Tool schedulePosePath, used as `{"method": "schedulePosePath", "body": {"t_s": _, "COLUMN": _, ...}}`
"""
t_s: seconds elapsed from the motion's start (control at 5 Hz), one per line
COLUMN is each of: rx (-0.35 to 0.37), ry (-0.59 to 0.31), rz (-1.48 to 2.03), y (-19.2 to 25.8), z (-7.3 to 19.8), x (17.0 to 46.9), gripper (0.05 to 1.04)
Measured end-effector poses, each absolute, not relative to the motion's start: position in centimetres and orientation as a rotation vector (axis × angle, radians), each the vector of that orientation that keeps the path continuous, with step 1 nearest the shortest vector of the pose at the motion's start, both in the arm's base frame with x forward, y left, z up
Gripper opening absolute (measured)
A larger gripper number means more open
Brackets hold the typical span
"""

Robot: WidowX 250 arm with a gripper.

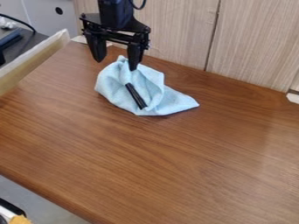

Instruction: Move the cloth to the bottom right of the table

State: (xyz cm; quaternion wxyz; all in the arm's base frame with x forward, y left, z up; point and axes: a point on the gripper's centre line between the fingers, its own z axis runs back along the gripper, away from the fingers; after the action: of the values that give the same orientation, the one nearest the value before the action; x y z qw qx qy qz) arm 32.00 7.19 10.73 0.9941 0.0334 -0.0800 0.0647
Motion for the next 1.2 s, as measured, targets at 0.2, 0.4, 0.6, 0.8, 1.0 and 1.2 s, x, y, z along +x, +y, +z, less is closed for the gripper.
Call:
{"method": "schedulePosePath", "body": {"t_s": 0.2, "rx": 0.063, "ry": -0.128, "rz": 0.132, "y": 7.2, "z": 9.7, "x": 32.0, "gripper": 1.0}}
{"method": "schedulePosePath", "body": {"t_s": 0.4, "rx": 0.063, "ry": -0.092, "rz": 0.232, "y": 10.4, "z": 8.2, "x": 32.0, "gripper": 1.0}}
{"method": "schedulePosePath", "body": {"t_s": 0.6, "rx": 0.035, "ry": -0.051, "rz": 0.307, "y": 12.3, "z": 7.6, "x": 33.2, "gripper": 1.0}}
{"method": "schedulePosePath", "body": {"t_s": 0.8, "rx": -0.015, "ry": -0.037, "rz": 0.407, "y": 15.1, "z": 7.4, "x": 34.0, "gripper": 1.0}}
{"method": "schedulePosePath", "body": {"t_s": 1.0, "rx": -0.104, "ry": 0.009, "rz": 0.486, "y": 17.4, "z": 5.8, "x": 35.0, "gripper": 0.999}}
{"method": "schedulePosePath", "body": {"t_s": 1.2, "rx": -0.149, "ry": 0.041, "rz": 0.504, "y": 17.6, "z": 4.6, "x": 35.7, "gripper": 1.0}}
